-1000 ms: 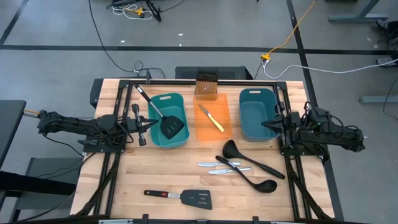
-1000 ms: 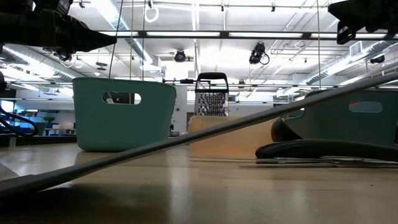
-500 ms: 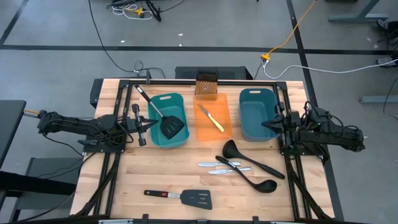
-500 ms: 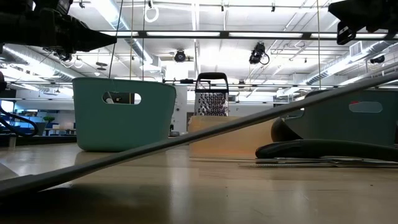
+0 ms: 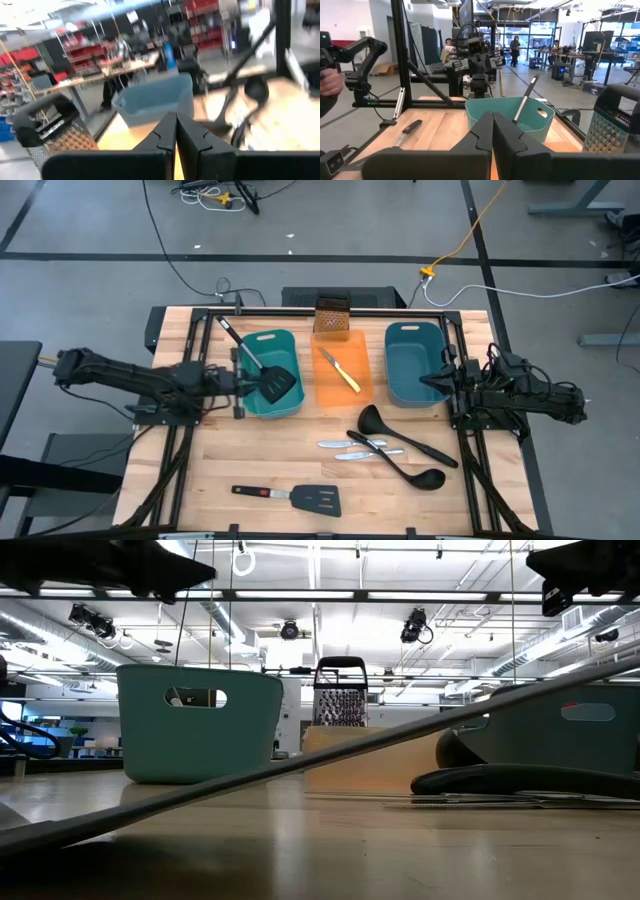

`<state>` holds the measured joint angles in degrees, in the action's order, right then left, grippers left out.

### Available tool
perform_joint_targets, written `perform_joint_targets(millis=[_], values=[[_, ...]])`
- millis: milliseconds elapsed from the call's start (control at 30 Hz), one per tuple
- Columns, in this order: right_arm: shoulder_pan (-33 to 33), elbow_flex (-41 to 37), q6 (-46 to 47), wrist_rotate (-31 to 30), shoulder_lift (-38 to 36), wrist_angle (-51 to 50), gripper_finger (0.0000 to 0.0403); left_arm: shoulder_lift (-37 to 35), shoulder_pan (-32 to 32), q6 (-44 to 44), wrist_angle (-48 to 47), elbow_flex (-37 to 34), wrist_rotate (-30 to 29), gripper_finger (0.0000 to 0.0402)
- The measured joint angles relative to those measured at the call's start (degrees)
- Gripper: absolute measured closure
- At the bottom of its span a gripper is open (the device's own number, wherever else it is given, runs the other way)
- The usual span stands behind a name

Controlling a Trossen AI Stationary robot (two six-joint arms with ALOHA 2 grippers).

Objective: Pick & Place Kitchen Items
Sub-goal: Put the black serving spoon into the blue bin

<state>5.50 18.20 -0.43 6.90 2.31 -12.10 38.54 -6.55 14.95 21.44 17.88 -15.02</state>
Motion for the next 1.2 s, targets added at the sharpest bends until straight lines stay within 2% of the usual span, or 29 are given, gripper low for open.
perform_joint_targets(millis=[167, 333, 433, 600, 733, 867, 1033, 1200], values=[[0.0, 0.0, 0.65, -0.02, 0.0, 0.0, 0.0396, 7.05, 0.0, 1.53, 0.85, 3.84, -0.81, 0.0386], [0.0, 0.0, 1.51, -0.02, 0.0, -0.04, 0.0396, 10.06, 0.0, 1.93, 2.04, 5.41, -0.81, 0.0386], [0.0, 0.0, 1.49, 0.0, 0.0, -0.04, 0.0396, 9.5, 0.0, 2.98, 2.15, 5.42, -0.82, 0.0386], [0.0, 0.0, 1.4, -0.1, 0.02, 0.5, 0.0396, 3.8, 0.0, 0.57, 2.3, 2.99, -0.6, 0.0386], [0.02, 0.48, 1.55, -3.89, 1.03, 4.37, 0.0396, 2.26, 0.0, -0.74, 0.31, 1.72, -0.21, 0.0386], [-0.03, 5.07, 3.47, -4.09, 7.92, 2.78, 0.0396, 2.28, -0.02, 0.58, -0.25, 1.32, 0.03, 0.0386], [-1.87, 13.34, 8.19, -3.15, 22.77, -5.56, 0.0394, 2.28, -0.02, 0.91, -1.11, 1.32, -0.31, 0.0386], [-6.52, 21.54, 16.21, -2.87, 38.44, -18.0, 0.0355, 2.28, -0.02, 2.23, -1.63, 1.32, -0.4, 0.0386]])
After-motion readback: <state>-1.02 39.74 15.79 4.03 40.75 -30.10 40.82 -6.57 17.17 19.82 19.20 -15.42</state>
